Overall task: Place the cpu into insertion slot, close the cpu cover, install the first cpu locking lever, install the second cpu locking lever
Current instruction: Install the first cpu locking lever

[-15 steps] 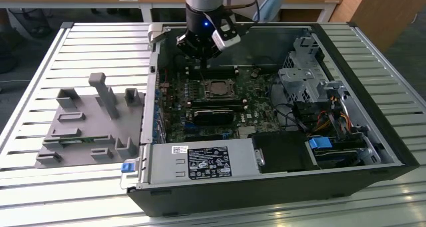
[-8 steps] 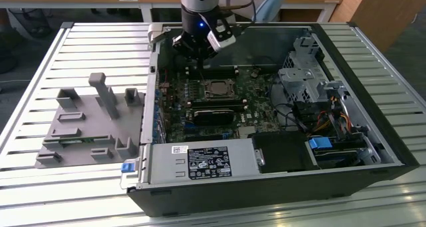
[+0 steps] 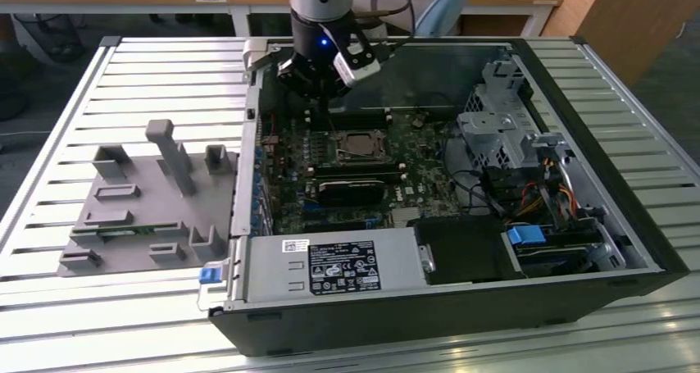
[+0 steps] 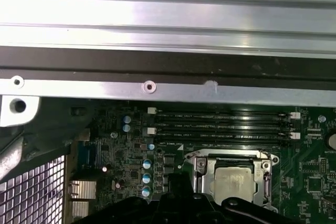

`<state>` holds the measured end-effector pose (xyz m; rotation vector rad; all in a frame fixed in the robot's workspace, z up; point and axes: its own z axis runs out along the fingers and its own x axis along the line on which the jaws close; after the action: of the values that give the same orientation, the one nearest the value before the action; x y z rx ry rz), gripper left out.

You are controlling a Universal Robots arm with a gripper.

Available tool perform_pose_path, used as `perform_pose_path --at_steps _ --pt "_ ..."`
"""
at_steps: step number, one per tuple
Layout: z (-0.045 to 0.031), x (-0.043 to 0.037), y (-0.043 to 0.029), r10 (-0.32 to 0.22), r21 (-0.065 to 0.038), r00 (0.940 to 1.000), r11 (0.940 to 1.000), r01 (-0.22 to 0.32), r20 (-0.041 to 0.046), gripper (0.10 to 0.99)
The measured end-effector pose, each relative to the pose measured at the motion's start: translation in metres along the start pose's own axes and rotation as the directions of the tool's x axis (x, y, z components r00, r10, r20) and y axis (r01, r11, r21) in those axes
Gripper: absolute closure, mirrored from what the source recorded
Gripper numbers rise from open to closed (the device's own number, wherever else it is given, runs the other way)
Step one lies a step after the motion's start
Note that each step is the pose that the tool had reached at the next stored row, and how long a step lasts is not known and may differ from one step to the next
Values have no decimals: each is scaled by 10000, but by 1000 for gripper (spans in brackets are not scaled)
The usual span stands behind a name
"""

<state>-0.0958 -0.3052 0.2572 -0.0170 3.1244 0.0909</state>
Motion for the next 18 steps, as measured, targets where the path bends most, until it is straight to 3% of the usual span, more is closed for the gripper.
perform_pose_path --at_steps 10,18 --pt "17 72 23 1 -1 10000 10000 -1 1 980" --pt "35 102 97 0 0 10000 10000 0 0 980"
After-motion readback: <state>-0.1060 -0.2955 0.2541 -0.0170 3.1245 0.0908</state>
